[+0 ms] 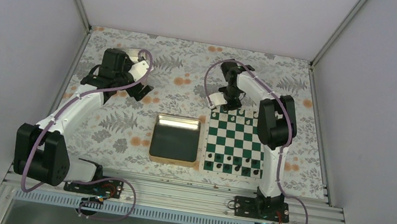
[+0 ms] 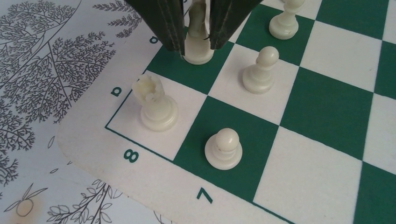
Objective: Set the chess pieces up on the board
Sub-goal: Place the chess piece on the chessboard, then reset both arms
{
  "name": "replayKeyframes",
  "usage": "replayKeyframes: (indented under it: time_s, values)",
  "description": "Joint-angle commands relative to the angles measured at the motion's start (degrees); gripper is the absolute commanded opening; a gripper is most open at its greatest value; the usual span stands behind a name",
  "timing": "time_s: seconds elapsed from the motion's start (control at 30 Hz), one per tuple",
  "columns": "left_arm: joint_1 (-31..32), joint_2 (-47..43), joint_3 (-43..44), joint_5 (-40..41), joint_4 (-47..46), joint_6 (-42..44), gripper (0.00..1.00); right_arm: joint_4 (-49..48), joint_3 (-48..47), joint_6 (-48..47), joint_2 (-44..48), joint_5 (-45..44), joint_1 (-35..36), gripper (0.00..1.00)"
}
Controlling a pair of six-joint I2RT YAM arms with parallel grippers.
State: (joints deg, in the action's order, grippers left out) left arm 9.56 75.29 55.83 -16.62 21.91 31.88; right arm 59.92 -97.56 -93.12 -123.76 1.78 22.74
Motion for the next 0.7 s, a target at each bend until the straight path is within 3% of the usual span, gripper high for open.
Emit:
replayKeyframes:
  time_s: [0.0,0.33,0.43,0.5,0.57,0.6,0.63,0.67]
  values:
    - [0.37,0.3,1.55,-0.89,-0.63,-0.43,1.0,-0.43,-0.8,0.64,0.12,0.3,-0.59,0.21]
    - [0.33,0.05,1.48,-0.82,-0.55,-0.54,1.0,2.5,-5.81,2.07,4.3,4.96,-1.54,0.25]
    - [0.44,-0.2,1.47,-0.45,-0.86,-0.9,1.0,4.45,-8.17,4.85,7.09,8.33,-1.91,0.32]
    - [0.44,-0.23,1.64,-0.45,-0.93,-1.07,1.0,6.46,-9.66,7.34,9.33,10.31,-1.91,0.42]
    - [0.38,-0.18,1.88,-0.57,-0.85,-1.05,1.0,7.27,-10.23,10.23,12.17,13.37,-2.26,0.69]
    - [0.37,-0.22,2.05,-0.54,-0.78,-1.07,1.0,7.24,-10.16,11.99,13.85,15.22,-2.7,0.89]
    - [0.37,-0.35,2.15,-0.44,-0.76,-0.99,1.0,6.99,-9.84,14.7,15.53,16.86,-3.31,0.99]
    - [0.37,-0.52,2.23,-0.31,-0.74,-0.98,1.0,5.15,-9.16,18.68,17.39,17.95,-4.11,1.0]
